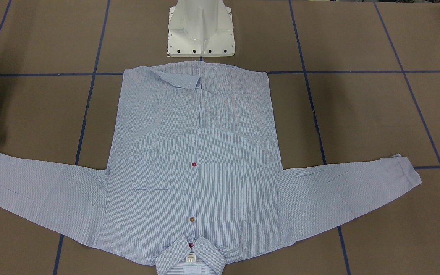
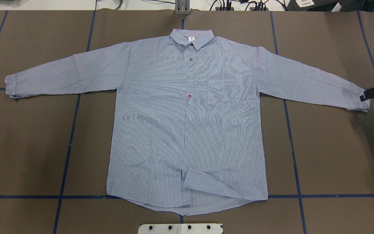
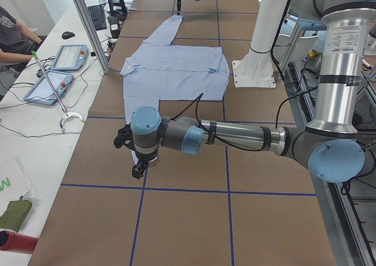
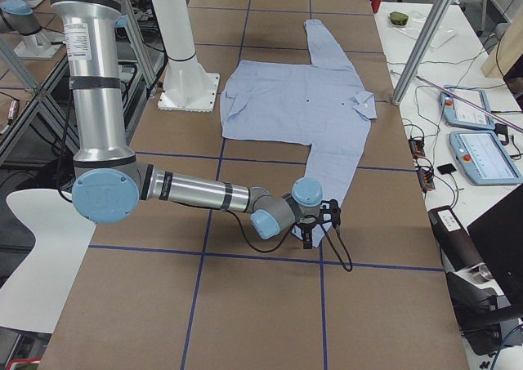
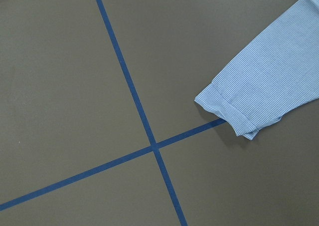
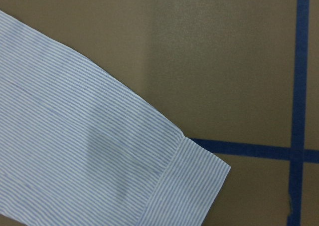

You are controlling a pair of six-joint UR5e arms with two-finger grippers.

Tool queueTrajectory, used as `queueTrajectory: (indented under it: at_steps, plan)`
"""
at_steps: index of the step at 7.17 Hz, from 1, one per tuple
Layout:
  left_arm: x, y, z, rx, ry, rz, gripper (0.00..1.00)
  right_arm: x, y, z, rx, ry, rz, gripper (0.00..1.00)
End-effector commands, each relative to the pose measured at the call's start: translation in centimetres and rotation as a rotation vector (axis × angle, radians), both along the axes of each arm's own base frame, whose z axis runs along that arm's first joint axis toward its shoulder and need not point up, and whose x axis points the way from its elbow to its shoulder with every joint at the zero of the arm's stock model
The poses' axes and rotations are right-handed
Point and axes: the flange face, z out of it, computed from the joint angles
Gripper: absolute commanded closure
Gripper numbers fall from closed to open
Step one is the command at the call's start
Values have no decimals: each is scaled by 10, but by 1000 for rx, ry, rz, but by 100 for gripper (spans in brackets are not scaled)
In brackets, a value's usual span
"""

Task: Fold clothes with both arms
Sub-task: 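Grasp the shirt cuff with the right gripper and lift it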

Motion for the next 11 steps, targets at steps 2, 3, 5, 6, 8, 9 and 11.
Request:
queueTrajectory:
  at_steps: [2, 3, 5, 6, 8, 9, 11]
  plan:
    - [0, -2, -3, 3, 0, 0, 1, -11, 5, 4, -30, 0, -13, 21]
    - [0, -2, -3, 3, 0, 0, 1, -10, 6, 5, -34, 0, -14, 24]
    - [0, -2, -6, 5, 0, -1, 1, -11, 6, 8, -42, 4, -14, 38]
    - [0, -2, -6, 7, 0, -1, 1, -13, 7, 8, -42, 4, -17, 47]
    - [0, -3, -8, 10, 0, -1, 1, -15, 7, 9, -43, 6, -20, 64]
    - [0, -3, -9, 10, 0, -2, 1, -16, 6, 9, -53, 10, -22, 64]
    - [1, -3, -9, 10, 8, 0, 1, -17, 6, 9, -55, 11, -25, 67]
